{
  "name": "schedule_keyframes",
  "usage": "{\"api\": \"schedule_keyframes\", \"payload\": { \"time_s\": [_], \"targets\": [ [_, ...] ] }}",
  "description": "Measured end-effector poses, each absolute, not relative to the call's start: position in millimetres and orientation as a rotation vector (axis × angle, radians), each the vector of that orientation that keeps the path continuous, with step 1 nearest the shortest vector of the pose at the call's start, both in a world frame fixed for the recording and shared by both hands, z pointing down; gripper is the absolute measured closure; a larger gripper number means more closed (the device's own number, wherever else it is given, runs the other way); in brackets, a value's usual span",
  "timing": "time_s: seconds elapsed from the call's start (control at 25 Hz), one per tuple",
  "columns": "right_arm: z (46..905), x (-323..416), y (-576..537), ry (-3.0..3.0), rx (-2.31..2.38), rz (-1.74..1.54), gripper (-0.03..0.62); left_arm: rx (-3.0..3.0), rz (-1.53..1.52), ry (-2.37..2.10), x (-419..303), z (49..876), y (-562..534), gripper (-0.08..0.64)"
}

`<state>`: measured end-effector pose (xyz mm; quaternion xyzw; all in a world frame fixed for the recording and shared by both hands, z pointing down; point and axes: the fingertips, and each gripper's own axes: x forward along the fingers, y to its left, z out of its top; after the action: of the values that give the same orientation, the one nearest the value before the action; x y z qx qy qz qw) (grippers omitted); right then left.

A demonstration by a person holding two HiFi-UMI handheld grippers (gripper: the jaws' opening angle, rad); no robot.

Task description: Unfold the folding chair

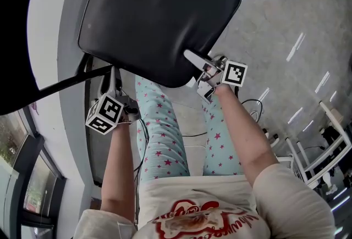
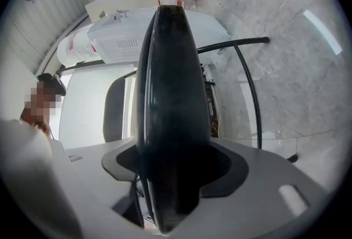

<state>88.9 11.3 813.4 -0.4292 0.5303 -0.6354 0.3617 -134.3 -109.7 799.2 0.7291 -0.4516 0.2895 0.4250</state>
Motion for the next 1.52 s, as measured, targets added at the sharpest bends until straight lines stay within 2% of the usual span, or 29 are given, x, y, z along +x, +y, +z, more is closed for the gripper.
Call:
{"api": "schedule_keyframes", "payload": {
  "time_s": [0.08, 0.2, 0.36, 0.44, 0.88, 1.08, 1.32, 1.52],
  "targets": [
    [816.3, 90.8, 13.8, 1.382, -1.143, -1.665, 0.263, 1.812, 0.752, -1.149, -136.6, 800.0, -106.4, 0.439],
    [820.9, 91.6, 17.6, 1.368, -1.182, -1.721, 0.202, 1.778, 0.755, -1.174, -141.0, 798.2, -99.4, 0.414],
    [823.8, 93.0, 22.5, 1.349, -1.25, -1.799, 0.19, 1.724, 0.826, -1.193, -155.0, 796.0, -82.6, 0.413],
    [827.6, 96.3, 29.4, 1.358, -1.304, -1.843, 0.153, 1.712, 0.873, -1.173, -158.1, 795.1, -70.9, 0.413],
    [808.6, 108.9, 74.5, 1.223, -1.575, -2.095, 0.189, 1.736, 0.964, -1.074, -138.3, 762.8, -43.3, 0.413],
    [770.2, 111.0, 73.0, 1.184, -1.647, -2.077, 0.2, 1.773, 0.907, -1.093, -124.8, 728.5, -59.2, 0.414],
    [706.5, 109.7, 42.2, 1.377, -1.871, -1.972, 0.309, 1.852, 0.841, -1.089, -103.3, 673.5, -70.9, 0.471],
    [635.9, 102.2, -12.2, 1.524, -1.795, -1.831, 0.332, 1.949, 0.749, -1.08, -74.9, 625.0, -97.0, 0.502]
  ]
}}
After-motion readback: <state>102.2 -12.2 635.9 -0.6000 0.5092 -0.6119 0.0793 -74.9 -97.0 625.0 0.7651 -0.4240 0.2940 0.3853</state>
